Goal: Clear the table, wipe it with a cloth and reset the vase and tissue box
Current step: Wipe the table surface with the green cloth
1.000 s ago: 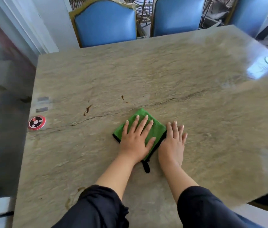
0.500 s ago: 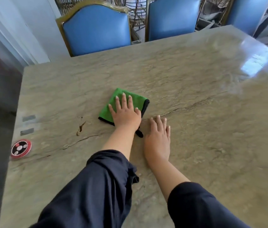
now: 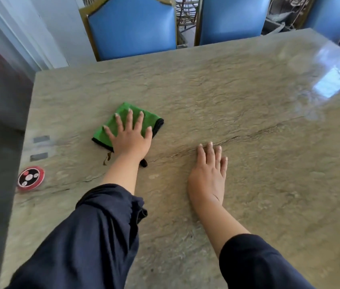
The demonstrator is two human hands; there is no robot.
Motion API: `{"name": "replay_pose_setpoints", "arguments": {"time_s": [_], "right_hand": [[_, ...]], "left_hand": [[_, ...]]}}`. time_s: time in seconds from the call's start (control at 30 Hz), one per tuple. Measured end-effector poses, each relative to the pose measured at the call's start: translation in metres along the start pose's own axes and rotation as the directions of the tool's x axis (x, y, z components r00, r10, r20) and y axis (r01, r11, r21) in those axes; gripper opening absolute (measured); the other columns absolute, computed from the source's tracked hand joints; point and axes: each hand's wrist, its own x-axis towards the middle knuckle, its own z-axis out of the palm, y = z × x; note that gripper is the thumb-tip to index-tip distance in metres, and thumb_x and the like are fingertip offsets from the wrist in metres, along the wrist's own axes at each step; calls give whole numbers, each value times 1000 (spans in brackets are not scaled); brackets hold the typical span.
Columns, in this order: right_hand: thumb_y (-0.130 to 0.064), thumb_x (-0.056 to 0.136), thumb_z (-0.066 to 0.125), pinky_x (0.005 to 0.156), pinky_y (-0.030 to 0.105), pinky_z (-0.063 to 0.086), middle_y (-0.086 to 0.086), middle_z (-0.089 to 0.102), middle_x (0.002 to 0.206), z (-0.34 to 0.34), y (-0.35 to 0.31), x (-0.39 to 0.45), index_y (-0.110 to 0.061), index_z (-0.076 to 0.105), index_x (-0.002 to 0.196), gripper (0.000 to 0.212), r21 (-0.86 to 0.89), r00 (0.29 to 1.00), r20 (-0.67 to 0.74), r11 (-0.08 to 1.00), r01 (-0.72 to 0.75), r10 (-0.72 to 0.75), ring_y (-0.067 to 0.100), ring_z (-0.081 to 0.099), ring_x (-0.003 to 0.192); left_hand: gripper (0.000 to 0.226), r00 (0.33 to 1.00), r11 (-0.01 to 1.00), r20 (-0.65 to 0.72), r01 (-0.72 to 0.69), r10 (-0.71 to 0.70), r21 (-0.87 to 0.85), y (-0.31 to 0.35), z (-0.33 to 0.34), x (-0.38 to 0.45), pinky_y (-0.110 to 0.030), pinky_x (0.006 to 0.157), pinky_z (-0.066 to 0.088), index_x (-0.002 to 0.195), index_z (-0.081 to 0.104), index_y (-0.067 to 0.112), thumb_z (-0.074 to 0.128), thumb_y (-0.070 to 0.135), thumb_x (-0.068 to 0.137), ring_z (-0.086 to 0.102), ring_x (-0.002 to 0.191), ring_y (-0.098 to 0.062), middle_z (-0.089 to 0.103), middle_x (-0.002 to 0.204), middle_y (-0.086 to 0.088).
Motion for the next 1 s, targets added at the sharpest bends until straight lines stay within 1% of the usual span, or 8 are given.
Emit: {"name": "replay_pose_setpoints", "arguments": {"time_s": [0.27,0.33,0.4,0.5,0.63,0.8,0.87,1.0], "right_hand": [[-14,98,23,119,42,-10,5,-9,161,8,-40,-38,-21,6,153,58,86,996,71,995,42,-48,25,-18,146],[-22,100,18,119,44,-12,7,-16,160,17,-50,-48,-19,-5,153,57,31,993,67,995,95,-97,26,-21,145],[-22,101,17,118,47,-13,11,-18,159,22,-53,-47,-16,-10,152,58,-17,994,55,995,100,-99,29,-22,144],[-19,100,17,117,50,-14,14,-17,158,24,-55,-42,-15,-10,151,58,-49,995,49,994,93,-91,32,-21,145],[-16,99,18,118,49,-11,14,-14,159,23,-55,-44,-14,-5,152,58,-44,993,56,994,104,-101,32,-19,145],[-17,100,20,118,47,-10,13,-10,160,23,-53,-45,-14,0,153,56,-16,992,52,993,117,-116,30,-17,146],[-18,101,20,118,48,-10,13,-10,160,24,-54,-44,-13,1,153,56,-14,991,43,992,125,-124,30,-16,146],[-15,100,19,118,49,-9,15,-11,159,24,-56,-47,-12,-3,152,57,-41,991,45,991,128,-126,31,-17,146]], "left_hand": [[57,934,934,8,-356,356,34,-22,4,-57,-62,112,-8,146,2,49,15,63,92,-13,146,-19,-8,158,17],[56,964,963,22,-265,265,43,-46,-1,-42,-66,109,-11,143,-1,53,12,66,90,-17,145,-21,-12,158,15],[56,999,998,-11,-53,53,30,-66,-4,-31,-70,103,-16,140,-2,58,9,71,87,-22,143,-28,-17,158,6],[57,987,987,-18,157,-158,-24,-74,-3,-36,-73,103,-12,140,3,58,9,72,85,-22,143,-34,-14,159,-5],[57,995,994,-31,98,-99,-55,-50,9,-88,-71,105,-9,142,2,56,13,69,87,-19,144,-32,-14,159,-5],[59,980,982,-65,-186,188,37,-59,17,-133,-69,105,-10,140,1,58,10,71,84,-12,146,-32,-10,160,-2],[58,984,985,-51,-167,168,34,-74,13,-121,-69,107,-9,139,-1,60,10,72,83,-14,145,-30,-12,160,2],[57,999,999,-4,37,-37,-9,-83,4,-90,-70,106,-11,139,-5,60,10,73,85,-22,143,-30,-18,158,1]]}}
